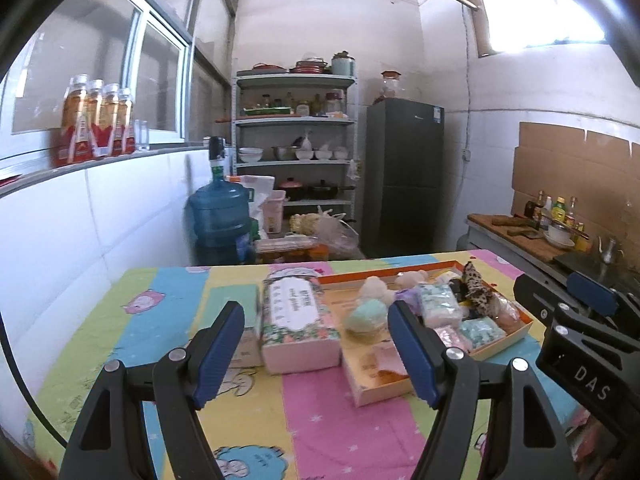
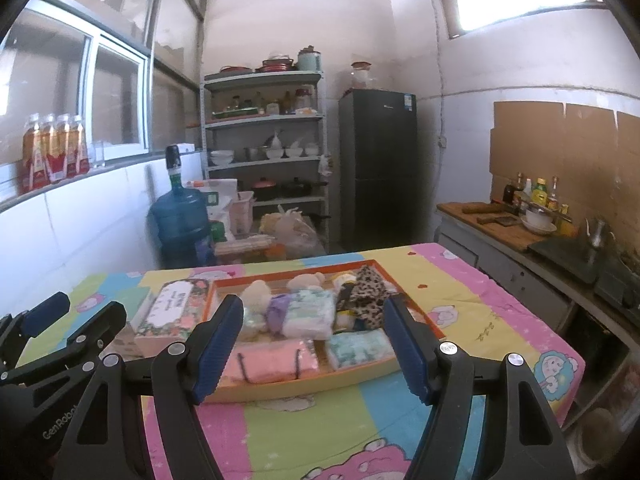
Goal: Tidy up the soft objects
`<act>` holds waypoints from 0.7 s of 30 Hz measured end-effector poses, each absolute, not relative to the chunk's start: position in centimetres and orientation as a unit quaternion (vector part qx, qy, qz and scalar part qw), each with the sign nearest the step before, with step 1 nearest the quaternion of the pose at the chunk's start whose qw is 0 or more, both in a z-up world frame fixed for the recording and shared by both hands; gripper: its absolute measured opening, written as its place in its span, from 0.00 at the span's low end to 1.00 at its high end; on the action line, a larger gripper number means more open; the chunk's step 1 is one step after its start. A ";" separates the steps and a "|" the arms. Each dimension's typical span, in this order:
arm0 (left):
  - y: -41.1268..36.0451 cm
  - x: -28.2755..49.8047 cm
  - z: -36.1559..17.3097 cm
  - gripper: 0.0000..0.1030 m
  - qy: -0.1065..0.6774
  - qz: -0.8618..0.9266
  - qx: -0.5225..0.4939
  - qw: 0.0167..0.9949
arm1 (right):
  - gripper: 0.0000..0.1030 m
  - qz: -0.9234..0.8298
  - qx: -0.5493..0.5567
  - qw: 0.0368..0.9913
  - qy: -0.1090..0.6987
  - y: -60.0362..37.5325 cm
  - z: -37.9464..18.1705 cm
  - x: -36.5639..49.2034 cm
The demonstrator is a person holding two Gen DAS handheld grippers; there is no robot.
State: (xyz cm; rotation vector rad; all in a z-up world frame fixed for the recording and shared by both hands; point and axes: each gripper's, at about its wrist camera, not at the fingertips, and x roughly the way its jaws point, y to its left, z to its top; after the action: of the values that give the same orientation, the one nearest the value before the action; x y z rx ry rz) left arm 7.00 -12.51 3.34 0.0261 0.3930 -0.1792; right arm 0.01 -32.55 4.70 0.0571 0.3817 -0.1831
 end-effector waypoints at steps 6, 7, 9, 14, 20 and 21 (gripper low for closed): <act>-10.7 5.8 3.2 0.72 0.195 -0.077 0.011 0.978 | 0.72 -0.080 0.018 0.979 0.185 -30.4 4.9 -1.0; -10.5 5.6 3.2 0.72 0.195 -0.076 0.011 0.978 | 0.72 -0.080 0.017 0.979 0.184 -30.0 4.9 -1.2; -9.9 5.0 3.1 0.72 0.194 -0.073 0.013 0.978 | 0.72 -0.079 0.017 0.980 0.183 -29.6 4.9 -1.6; -8.7 3.7 2.9 0.72 0.190 -0.067 0.015 0.979 | 0.72 -0.076 0.021 0.980 0.181 -28.8 4.7 -2.6; -7.1 2.6 2.9 0.72 0.189 -0.059 0.009 0.980 | 0.72 -0.076 0.014 0.981 0.178 -27.3 4.5 -3.7; -6.7 2.3 2.9 0.72 0.187 -0.058 0.008 0.981 | 0.72 -0.078 0.012 0.981 0.176 -27.0 4.5 -3.9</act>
State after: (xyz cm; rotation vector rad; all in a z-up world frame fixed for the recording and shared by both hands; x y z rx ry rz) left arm 2.27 -6.68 2.88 0.0155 0.3773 -0.1161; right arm -3.87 -27.04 4.50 0.0246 0.3544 -0.1561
